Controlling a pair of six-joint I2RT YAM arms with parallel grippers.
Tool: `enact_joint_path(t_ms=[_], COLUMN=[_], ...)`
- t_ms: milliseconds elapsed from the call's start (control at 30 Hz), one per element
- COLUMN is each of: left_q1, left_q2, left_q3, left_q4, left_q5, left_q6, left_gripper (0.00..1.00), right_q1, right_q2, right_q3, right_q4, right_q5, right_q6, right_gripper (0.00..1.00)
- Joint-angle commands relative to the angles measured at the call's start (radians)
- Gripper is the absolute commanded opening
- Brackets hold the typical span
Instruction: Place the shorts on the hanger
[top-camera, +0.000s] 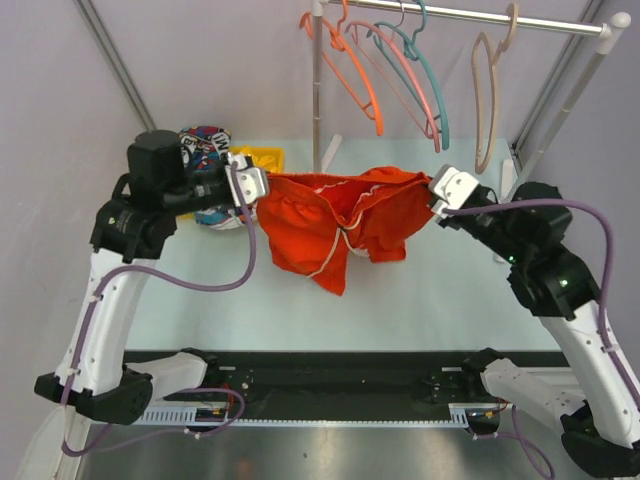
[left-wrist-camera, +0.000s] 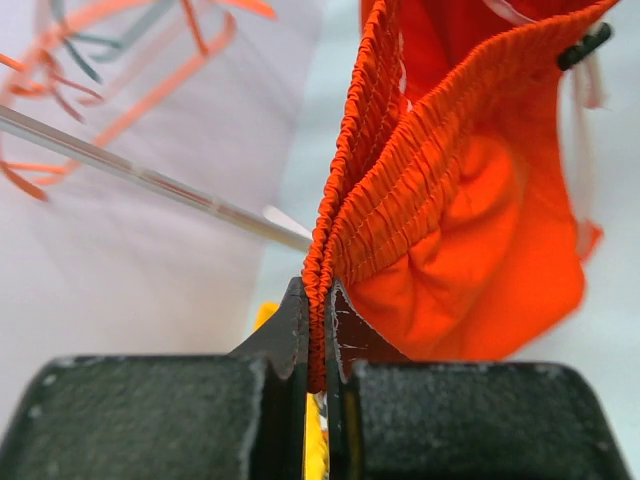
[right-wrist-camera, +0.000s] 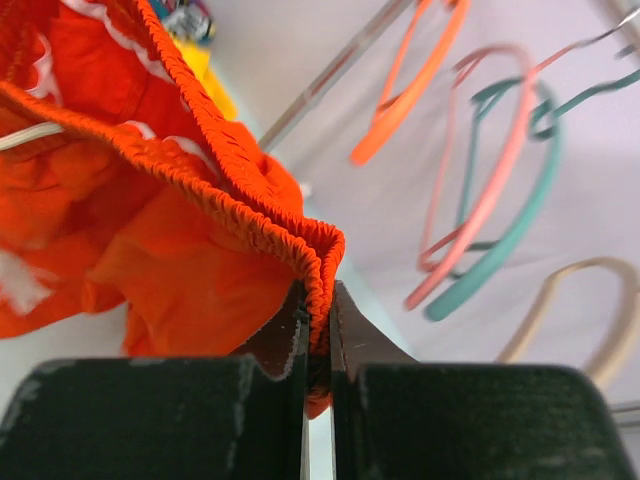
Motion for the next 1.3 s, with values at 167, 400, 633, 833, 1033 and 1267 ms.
enact_joint_path(t_ms=[167, 400, 633, 833, 1033, 1267], left_q1=[0.015, 0.015, 0.013, 0.007, 0.008, 0.008], left_q2=[-0.005, -0.027, -0.001, -0.024, -0.030, -0.122], left_q3=[-0.157, -0.561, -0.738, -0.814, -0.776, -0.718], left_q4=[-0.133, 0.008, 0.126, 0.120, 0.090, 0.080], left_q5=[0.047, -0.030, -0.055, -0.068, -0.076, -0.029], left_q6=[0.004, 0.067, 0.049, 0.079, 0.000, -0.105], left_gripper=[0.08, 0.04, 0.05, 0.41, 0.66, 1.00], right_q1=[-0.009, 0.066, 0.207, 0.213, 0.215, 0.247], right_q2=[0.003, -0.003, 0.045, 0.039, -0.016, -0.145], right_q3=[-0.019, -0.383, -0.584, -0.577, -0.422, -0.167], right_q4=[-0.240, -0.159, -0.027, -0.048, -0.247, -0.533], right_q5=[-0.034, -0.007, 0.100, 0.110, 0.087, 0.048], right_q6=[-0.035, -0.149, -0.201, -0.166, -0.069, 0.080], right_gripper=[0.00, 0.00, 0.00, 0.59, 0.83, 0.92])
